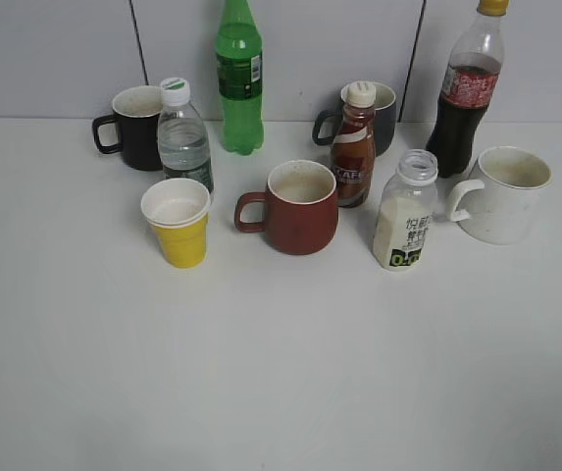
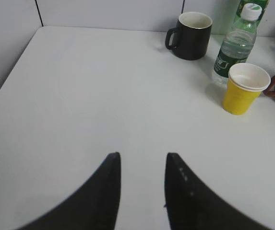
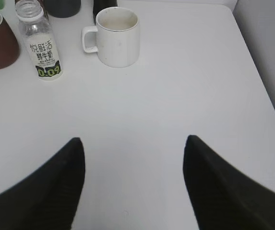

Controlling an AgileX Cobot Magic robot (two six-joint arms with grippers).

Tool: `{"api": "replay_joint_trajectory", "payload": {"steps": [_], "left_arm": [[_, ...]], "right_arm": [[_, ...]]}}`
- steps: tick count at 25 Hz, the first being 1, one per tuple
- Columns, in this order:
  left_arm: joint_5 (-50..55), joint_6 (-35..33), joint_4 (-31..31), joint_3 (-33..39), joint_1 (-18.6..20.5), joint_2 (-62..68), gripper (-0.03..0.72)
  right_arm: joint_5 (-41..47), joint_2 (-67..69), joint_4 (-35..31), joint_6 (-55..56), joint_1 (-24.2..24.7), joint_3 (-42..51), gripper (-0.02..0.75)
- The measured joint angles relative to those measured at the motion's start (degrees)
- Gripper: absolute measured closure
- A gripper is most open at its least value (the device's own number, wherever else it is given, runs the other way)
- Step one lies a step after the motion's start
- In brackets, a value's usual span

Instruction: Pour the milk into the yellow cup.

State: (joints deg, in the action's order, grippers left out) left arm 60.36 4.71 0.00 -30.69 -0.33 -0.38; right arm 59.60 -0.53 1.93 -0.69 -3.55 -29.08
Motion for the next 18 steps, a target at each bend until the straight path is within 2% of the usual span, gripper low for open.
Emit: {"api": "replay_joint_trajectory", "payload": {"steps": [18], "left_arm": [[0.0, 0.0, -0.4, 0.0, -0.5, 0.0, 0.446]], "right_arm": [[0.0, 0.0, -1.0, 0.0, 0.0, 0.0, 0.256]]}}
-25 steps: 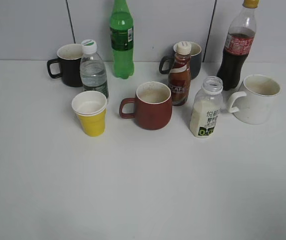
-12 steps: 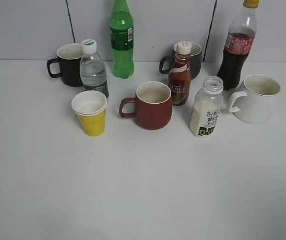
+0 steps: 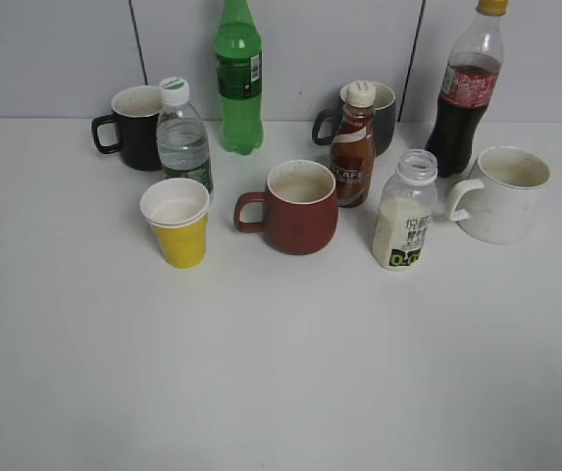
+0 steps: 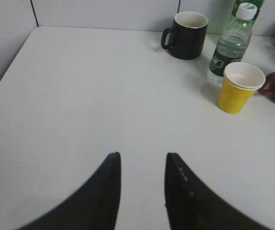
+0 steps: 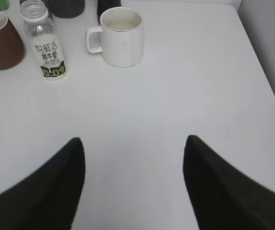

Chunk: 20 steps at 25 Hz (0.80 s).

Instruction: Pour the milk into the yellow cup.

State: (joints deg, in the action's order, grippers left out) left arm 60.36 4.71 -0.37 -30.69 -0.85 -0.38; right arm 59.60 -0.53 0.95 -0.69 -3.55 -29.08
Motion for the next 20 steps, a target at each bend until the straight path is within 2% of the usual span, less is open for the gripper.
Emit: {"api": "replay_joint_trajectory", "payload": {"steps": [4, 8, 13, 18, 19, 20], "left_arm": [[-0.9, 0.0, -0.2, -0.2, -3.2, 0.0, 0.446], [-10.4, 0.0, 1.2, -1.0, -4.1, 2.1, 0.446], [-31.0, 0.0, 4.4, 1.7, -4.1, 13.0, 0.446], [-54.4, 0.0, 2.6, 3.4, -4.1, 29.7, 0.446], [-55.2, 0.0, 2.4, 3.4, -4.1, 30.4, 0.446], [-62.2, 0.0, 2.5, 3.4, -4.1, 37.0, 0.446]], "right_arm": [[-1.5, 0.1, -1.0, 0.0, 0.0, -0.7, 0.256], [-11.7, 4.0, -2.9, -0.6, 0.0, -1.6, 0.256], [-24.4, 14.7, -7.3, -6.4, -0.4, -1.4, 0.256], [-42.5, 27.3, -9.2, -9.5, -3.8, 0.7, 0.256], [-45.3, 29.8, -9.2, -9.9, -4.7, 0.7, 0.256], [-48.8, 33.0, -9.3, -10.2, -5.8, 0.7, 0.256]]}}
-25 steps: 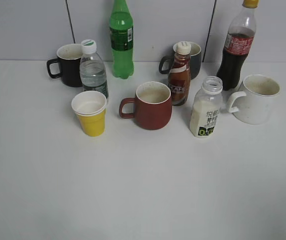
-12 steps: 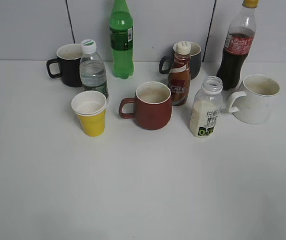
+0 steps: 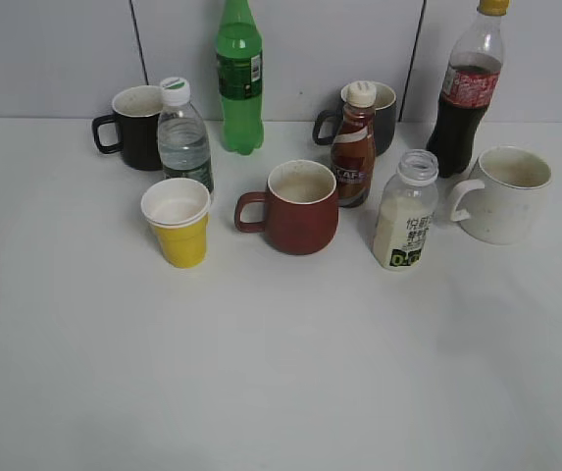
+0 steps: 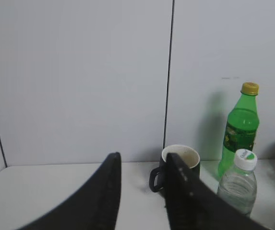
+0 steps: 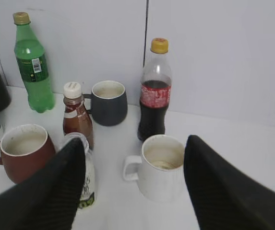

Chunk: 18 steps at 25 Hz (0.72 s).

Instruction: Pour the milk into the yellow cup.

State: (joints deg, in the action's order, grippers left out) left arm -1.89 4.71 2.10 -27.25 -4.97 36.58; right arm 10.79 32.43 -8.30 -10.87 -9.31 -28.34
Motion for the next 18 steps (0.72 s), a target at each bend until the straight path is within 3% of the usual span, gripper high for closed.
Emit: {"api": "replay_joint_trajectory", "payload": {"steps": [3, 4, 6, 11, 15, 18], "left_arm": [[-14.3, 0.0, -0.5, 0.1, -0.7, 15.4, 0.446], [-14.3, 0.0, -0.5, 0.1, -0.7, 15.4, 0.446], [-25.7, 0.0, -0.4, 0.1, -2.9, 26.1, 0.446], [-33.3, 0.0, -0.1, 0.1, -6.8, 38.7, 0.446], [-35.1, 0.0, 2.4, 0.1, -8.9, 46.8, 0.446], [-43.0, 0.0, 4.3, 2.5, -10.0, 53.3, 0.446]], "right_arm": [[-9.5, 9.2, 0.0, -0.2, -3.2, 0.0, 0.256], [-13.0, 12.6, -0.4, -0.3, -4.1, 0.1, 0.256], [-19.1, 19.2, -0.4, -0.3, -6.0, 0.1, 0.256], [-35.2, 33.0, -0.3, -0.1, -9.4, 0.1, 0.256], [-41.9, 42.0, 0.0, 1.7, -9.8, 0.4, 0.256], [-48.0, 46.8, 2.9, 5.1, -9.8, 2.4, 0.256]]}}
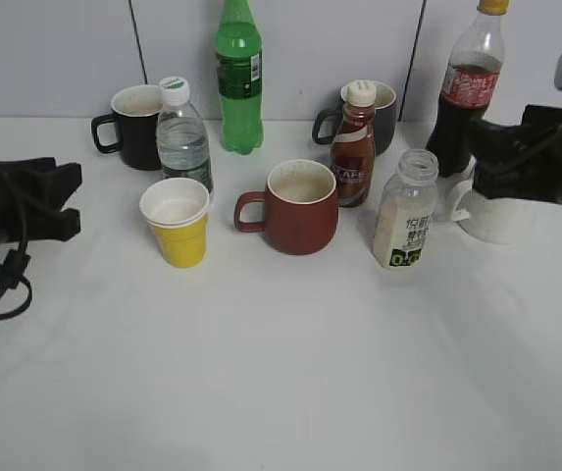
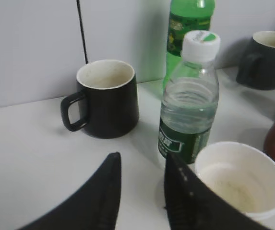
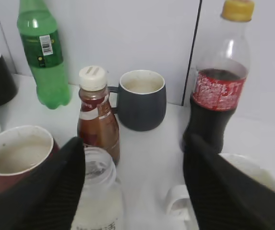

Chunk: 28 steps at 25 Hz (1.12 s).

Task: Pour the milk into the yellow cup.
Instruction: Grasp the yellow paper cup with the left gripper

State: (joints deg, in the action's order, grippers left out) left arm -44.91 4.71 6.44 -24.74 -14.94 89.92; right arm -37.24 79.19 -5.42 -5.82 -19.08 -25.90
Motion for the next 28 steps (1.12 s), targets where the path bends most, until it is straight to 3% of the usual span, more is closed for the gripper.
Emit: {"api": "replay_joint_trajectory", "payload": {"steps": [5, 10, 11, 17, 22, 28], "left_arm": [[-17.3, 0.0, 1.3, 7.4, 0.0, 6.7, 0.443], [-20.5, 0.0, 2.7, 8.4, 0.0, 9.9, 0.404], [-22.5, -2.3, 4.5, 8.5, 0.0, 13.5, 0.302], [-24.0, -3.7, 10.5, 7.0, 0.0, 18.8, 0.137], [-24.1, -3.9, 15.8, 2.7, 0.0, 22.8, 0.117], [-24.3, -3.9, 16.8, -2.1, 0.0, 26.3, 0.108]], "right_arm": [[-11.2, 6.1, 4.9, 2.5, 0.0, 6.0, 0.256], [-17.9, 13.6, 10.3, 2.8, 0.0, 7.7, 0.256], [-19.1, 15.2, 10.4, 2.8, 0.0, 7.7, 0.256], [-27.9, 23.1, 10.8, 2.8, 0.0, 7.7, 0.256], [-31.3, 28.3, 10.8, 2.8, 0.0, 7.7, 0.253], [-31.7, 30.6, 10.8, 2.8, 0.0, 7.7, 0.222]]}}
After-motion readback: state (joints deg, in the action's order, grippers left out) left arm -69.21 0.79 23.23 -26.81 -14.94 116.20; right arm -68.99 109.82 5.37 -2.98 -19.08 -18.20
